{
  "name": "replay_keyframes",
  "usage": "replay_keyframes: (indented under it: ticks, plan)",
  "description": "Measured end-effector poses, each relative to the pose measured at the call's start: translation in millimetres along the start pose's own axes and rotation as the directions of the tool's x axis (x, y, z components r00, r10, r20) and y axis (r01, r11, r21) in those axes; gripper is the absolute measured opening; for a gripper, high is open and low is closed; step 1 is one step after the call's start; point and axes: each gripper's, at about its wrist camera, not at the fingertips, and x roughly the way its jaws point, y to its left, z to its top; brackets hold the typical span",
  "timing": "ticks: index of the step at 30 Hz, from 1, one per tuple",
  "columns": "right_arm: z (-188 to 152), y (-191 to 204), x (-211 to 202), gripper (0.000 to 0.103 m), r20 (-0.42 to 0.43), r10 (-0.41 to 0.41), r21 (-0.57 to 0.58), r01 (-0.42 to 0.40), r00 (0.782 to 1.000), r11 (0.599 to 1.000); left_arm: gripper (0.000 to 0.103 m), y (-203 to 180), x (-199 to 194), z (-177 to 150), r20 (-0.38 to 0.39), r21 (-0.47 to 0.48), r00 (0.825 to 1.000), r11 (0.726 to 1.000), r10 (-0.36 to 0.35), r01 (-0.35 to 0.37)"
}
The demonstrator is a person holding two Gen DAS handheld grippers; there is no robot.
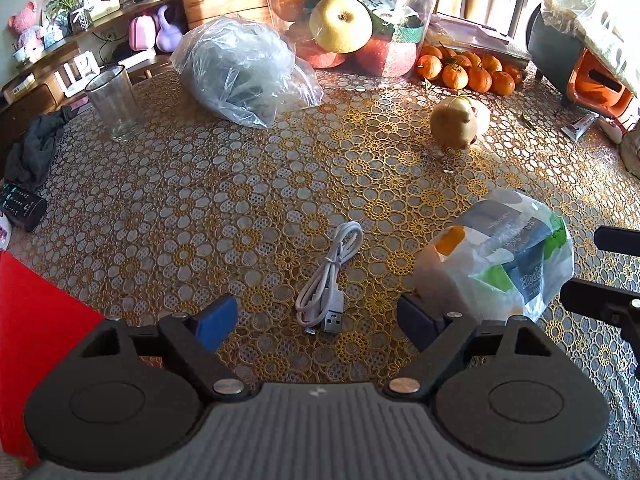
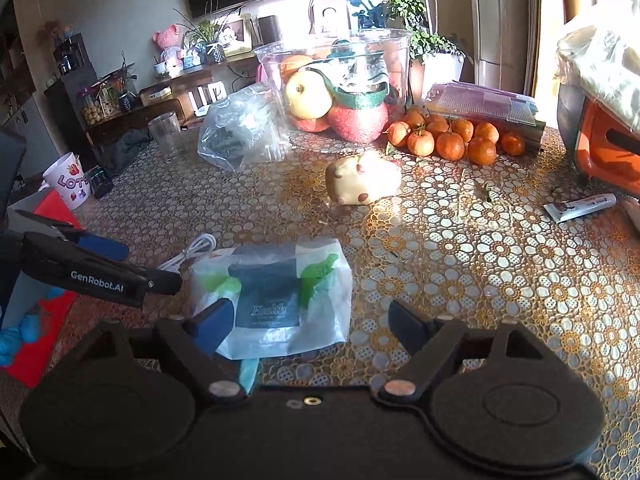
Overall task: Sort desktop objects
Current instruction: 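Grasp the white USB cable with the left tool while the right tool grasps the white bag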
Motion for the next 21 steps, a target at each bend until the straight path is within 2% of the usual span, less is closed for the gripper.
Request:
replay_keyframes:
  ticks: [6,10,13,16,19,21]
  plan:
    - [0.9,-1.6,14.0,0.071,-0.019,-0.007,0.005,0.007,1.000,1.000,0.071,4.2,11.6,0.7,-0.013,-0.019,1.000,1.000,-0.025,0.025]
    - [0.5,-5.1,20.3,0.060,-0.029,-0.010,0.014,0.010,1.000,1.000,0.068,4.7,16.0,-0.5,-0.008,-0.020,0.999,0.999,-0.035,0.035]
    - [1.3,-6.1,23.2,0.060,-0.028,-0.013,0.021,0.013,1.000,1.000,0.068,2.7,16.7,-1.0,0.000,-0.004,1.000,1.000,-0.028,0.028]
    - [0.9,-6.9,25.3,0.053,-0.030,-0.010,0.030,0.010,0.999,1.000,0.067,1.8,16.2,-2.2,0.013,0.005,0.999,0.999,-0.032,0.032]
    - [-0.3,-7.2,27.7,0.046,-0.034,-0.004,0.036,0.005,0.999,0.999,0.056,-0.7,14.1,-2.8,0.024,0.023,0.999,0.999,-0.040,0.040]
    - [-1.5,-8.0,28.6,0.041,-0.034,0.004,0.043,-0.002,0.999,0.999,0.044,-4.2,12.2,-4.0,0.033,0.043,0.998,0.998,-0.053,0.051]
